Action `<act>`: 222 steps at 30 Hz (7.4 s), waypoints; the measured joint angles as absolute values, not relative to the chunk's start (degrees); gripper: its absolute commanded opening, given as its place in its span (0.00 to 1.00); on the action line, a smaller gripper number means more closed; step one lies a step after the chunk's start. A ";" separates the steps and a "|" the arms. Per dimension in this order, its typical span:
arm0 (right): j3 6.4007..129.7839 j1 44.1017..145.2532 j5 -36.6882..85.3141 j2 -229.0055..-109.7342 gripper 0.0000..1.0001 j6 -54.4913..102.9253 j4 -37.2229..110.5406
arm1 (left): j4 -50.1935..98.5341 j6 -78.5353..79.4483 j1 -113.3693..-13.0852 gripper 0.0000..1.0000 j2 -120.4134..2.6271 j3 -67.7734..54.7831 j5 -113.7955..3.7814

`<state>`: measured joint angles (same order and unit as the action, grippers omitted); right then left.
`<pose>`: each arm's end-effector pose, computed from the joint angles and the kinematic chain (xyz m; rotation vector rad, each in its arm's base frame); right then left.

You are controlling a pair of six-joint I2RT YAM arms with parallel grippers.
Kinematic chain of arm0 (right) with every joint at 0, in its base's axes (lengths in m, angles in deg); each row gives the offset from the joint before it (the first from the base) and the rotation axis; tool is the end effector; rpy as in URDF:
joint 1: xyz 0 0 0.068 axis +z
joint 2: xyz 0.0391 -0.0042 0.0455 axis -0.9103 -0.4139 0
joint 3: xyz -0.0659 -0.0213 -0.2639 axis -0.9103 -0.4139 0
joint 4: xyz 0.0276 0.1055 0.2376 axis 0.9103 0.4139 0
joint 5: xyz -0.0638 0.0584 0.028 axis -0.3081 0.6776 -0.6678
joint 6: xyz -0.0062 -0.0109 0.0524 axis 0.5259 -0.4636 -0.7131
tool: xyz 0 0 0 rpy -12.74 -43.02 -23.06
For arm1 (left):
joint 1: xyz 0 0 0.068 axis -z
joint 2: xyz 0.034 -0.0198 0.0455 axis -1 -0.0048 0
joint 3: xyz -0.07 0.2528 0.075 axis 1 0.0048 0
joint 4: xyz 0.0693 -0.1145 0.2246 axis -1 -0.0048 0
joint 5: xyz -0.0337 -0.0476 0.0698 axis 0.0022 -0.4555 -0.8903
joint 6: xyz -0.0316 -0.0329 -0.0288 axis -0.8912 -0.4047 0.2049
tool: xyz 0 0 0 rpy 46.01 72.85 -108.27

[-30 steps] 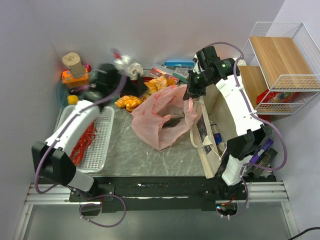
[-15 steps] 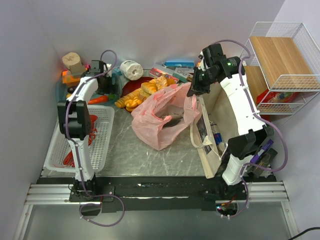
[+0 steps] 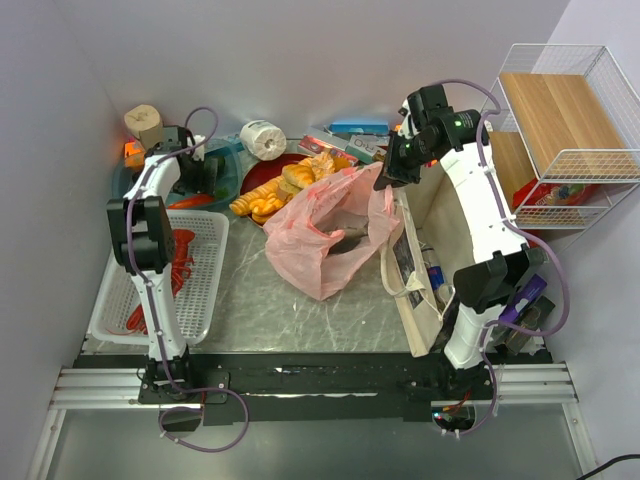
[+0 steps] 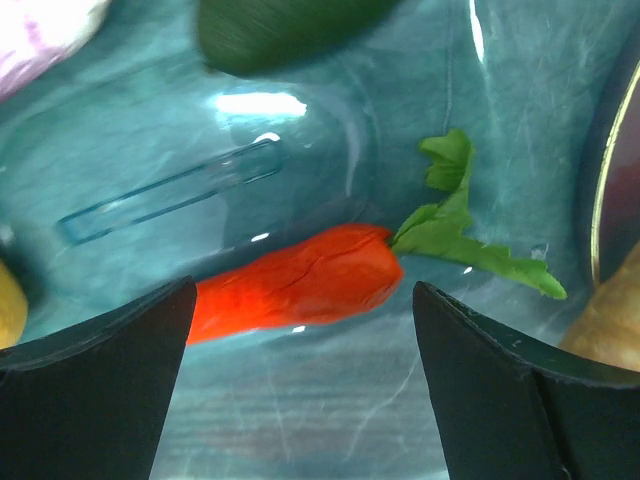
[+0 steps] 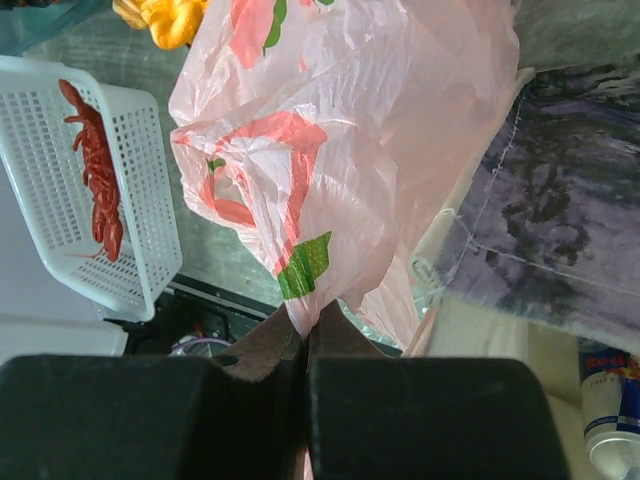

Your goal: Place the mixed food into the grocery bags and tie them

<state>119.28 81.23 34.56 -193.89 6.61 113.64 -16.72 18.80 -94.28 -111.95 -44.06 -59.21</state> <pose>0.3412 0.1071 0.4227 0.0752 2.6205 0.6586 0.4929 0.0367 0.2060 0.0760 2.5697 -0.0169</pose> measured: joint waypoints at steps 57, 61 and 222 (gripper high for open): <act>114.15 79.86 43.92 -192.75 0.00 5.27 113.60 | 22.47 -7.12 -52.34 0.24 -79.41 -14.36 -24.68; 113.16 79.86 45.29 -191.68 0.00 4.84 113.40 | 23.37 -4.63 -51.79 0.26 -82.31 -14.07 -27.54; 126.30 78.89 48.77 -198.57 0.00 -0.06 113.54 | -14.62 -8.32 -104.23 0.96 -109.22 -46.14 -82.80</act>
<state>126.30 78.89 48.77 -198.57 -0.06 113.54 -14.62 -8.32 -104.23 -109.22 -46.14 -82.80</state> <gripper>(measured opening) 0.007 0.961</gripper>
